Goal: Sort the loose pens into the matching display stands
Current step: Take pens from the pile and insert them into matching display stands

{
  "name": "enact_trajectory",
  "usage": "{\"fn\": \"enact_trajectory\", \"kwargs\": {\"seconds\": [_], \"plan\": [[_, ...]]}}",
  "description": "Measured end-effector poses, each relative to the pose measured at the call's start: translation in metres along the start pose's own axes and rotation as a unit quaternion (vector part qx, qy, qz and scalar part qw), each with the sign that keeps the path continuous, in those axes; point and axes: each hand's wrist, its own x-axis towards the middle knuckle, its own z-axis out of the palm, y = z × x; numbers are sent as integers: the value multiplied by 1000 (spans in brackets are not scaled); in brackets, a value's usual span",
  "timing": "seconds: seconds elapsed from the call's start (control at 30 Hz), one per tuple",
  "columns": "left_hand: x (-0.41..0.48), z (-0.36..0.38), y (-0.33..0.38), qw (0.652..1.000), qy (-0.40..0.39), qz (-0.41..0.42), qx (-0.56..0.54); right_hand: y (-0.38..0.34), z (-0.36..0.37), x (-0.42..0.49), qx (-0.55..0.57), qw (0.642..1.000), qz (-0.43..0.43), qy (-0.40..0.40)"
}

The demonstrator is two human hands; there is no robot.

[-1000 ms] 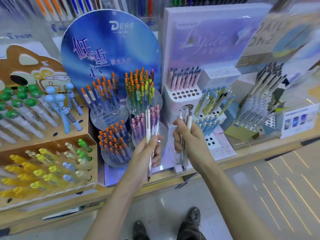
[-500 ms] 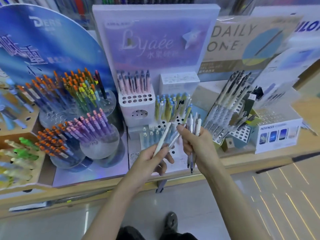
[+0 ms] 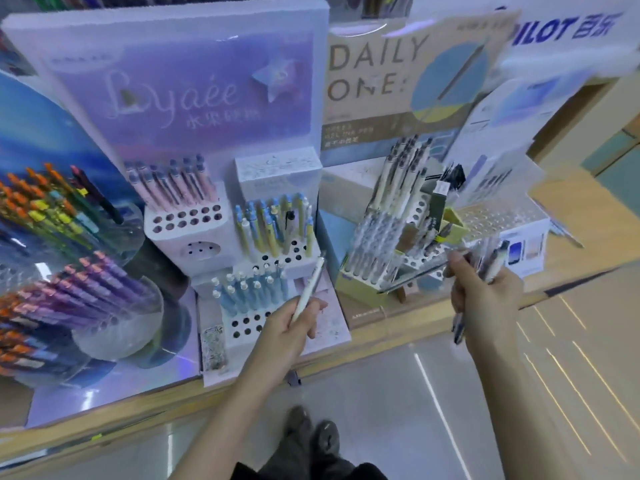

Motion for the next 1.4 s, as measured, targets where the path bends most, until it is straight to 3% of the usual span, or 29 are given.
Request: {"fn": "enact_trajectory", "kwargs": {"seconds": [0.1,0.2,0.4,0.83,1.17,1.33,1.4], "plan": [[12,11,13,998,-25,-9,-65,4,-4,15,-46,997,-35,43],[20,21,24,996,-31,14,-78,10,-1,26,-112,990,-77,35],[34,38,33,995,1,43,-92,27,2,52,-170,980,-86,-52],[39,126,34,969,195,30,-148,38,-13,103,-170,942,-123,-264],[20,148,27,948,274,26,-160,37,-2,125,-222,890,-191,-349],[17,154,28,942,288,29,-172,50,2,120,-270,856,-166,-408],[18,156,29,939,292,27,-179,53,3,119,-260,863,-137,-410]]}}
